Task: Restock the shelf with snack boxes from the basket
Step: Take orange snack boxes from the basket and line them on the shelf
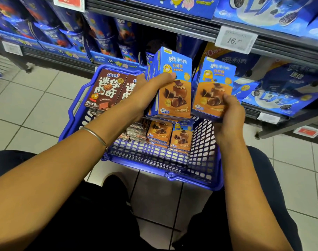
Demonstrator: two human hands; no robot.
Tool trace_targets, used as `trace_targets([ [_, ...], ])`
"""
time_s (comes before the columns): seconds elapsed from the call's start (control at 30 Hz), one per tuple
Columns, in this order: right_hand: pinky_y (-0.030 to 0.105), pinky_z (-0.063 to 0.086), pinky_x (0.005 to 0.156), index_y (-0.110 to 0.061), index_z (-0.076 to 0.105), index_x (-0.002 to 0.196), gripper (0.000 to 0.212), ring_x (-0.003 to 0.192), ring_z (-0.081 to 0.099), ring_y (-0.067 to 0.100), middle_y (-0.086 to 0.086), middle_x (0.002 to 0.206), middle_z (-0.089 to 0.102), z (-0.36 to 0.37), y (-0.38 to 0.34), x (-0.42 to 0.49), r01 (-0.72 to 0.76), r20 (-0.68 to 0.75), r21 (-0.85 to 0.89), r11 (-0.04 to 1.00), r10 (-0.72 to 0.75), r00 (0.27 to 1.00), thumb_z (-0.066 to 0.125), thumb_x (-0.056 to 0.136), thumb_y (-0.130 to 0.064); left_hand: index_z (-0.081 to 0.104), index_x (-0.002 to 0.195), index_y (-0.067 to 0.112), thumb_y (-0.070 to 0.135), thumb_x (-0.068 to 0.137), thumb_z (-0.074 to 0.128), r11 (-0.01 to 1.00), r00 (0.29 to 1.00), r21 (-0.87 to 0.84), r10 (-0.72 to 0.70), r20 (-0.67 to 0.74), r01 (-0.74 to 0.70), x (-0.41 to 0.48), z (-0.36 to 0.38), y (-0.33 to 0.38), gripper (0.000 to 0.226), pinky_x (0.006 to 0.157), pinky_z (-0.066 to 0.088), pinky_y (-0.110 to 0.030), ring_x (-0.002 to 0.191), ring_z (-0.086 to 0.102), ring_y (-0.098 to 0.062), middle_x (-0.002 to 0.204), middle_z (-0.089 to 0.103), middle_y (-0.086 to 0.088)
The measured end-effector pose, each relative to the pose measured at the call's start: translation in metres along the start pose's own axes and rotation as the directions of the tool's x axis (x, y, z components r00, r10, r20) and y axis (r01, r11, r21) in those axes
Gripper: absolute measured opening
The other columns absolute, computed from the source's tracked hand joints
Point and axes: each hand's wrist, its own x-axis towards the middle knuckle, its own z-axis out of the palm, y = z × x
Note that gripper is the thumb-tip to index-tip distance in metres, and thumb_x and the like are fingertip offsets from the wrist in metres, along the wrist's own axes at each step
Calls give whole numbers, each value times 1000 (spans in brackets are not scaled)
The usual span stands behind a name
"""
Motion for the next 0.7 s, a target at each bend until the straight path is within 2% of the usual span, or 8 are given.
trace_targets([
  [0.1, 41, 57, 86, -17, 67, 94, 15, 89, 72, 21, 3, 94, 75, -2, -17, -10, -57, 91, 120, 991, 46, 995, 53, 97, -22, 47, 115, 32, 43, 86, 85, 998, 998, 3, 60, -20, -60, 5, -7, -12, 48, 73, 64, -39, 90, 82, -24, 116, 79, -4],
  [0.2, 40, 59, 85, -16, 69, 94, 17, 87, 74, 20, 3, 93, 77, 1, -25, -17, -93, 190, 172, 981, 59, 980, 53, 98, -22, 46, 117, 33, 46, 77, 88, 997, 997, -9, 77, -6, -77, 13, -6, -14, 60, 70, 65, -37, 90, 82, -24, 117, 79, -4],
  [0.33, 37, 59, 80, -10, 69, 104, 22, 87, 74, 20, 5, 95, 77, 17, -17, -26, -125, 302, 143, 982, 77, 950, 50, 100, -21, 43, 134, 26, 46, 85, 86, 995, 995, -12, 103, 10, -103, 14, -4, -17, 68, 72, 64, -36, 92, 81, -21, 121, 77, -2],
  [0.5, 48, 57, 94, -11, 59, 135, 42, 112, 69, 29, 11, 125, 71, 29, -3, -38, -94, 401, 14, 996, 80, 913, 58, 99, -33, 43, 98, 44, 56, 89, 78, 993, 993, 28, 116, 11, -117, 8, -3, -13, 39, 60, 59, -15, 85, 78, 1, 109, 72, 18],
  [0.6, 64, 48, 101, -16, 56, 140, 44, 123, 62, 37, 13, 134, 65, 31, 1, -38, -167, 457, -12, 986, 154, 876, 58, 99, -32, 54, 109, 42, 60, 94, 71, 982, 986, 83, 169, -4, -168, 10, -2, -15, 30, 77, 60, -18, 92, 75, 5, 92, 75, 32],
  [0.63, 66, 47, 100, -15, 55, 141, 44, 125, 61, 38, 13, 136, 64, 32, 1, -38, -200, 469, 4, 980, 175, 866, 57, 100, -31, 54, 124, 39, 70, 91, 67, 980, 987, 121, 163, -13, -160, 9, -2, -13, 48, 92, 57, -24, 105, 71, 4, 95, 70, 38],
  [0.67, 66, 47, 100, -15, 55, 142, 44, 125, 61, 38, 14, 137, 64, 34, 2, -38, -221, 475, 15, 975, 188, 860, 57, 100, -30, 45, 144, 33, 84, 82, 62, 973, 987, 176, 155, -29, -148, 9, -3, -13, 82, 108, 49, -32, 122, 63, -3, 108, 63, 38],
  [0.7, 65, 47, 101, -14, 55, 142, 44, 125, 61, 38, 14, 136, 64, 35, 3, -38, -231, 475, 16, 973, 196, 858, 56, 100, -29, 30, 159, 30, 95, 68, 54, 966, 987, 223, 146, -59, -130, 9, -3, -14, 114, 119, 40, -39, 137, 52, -13, 126, 58, 29],
])
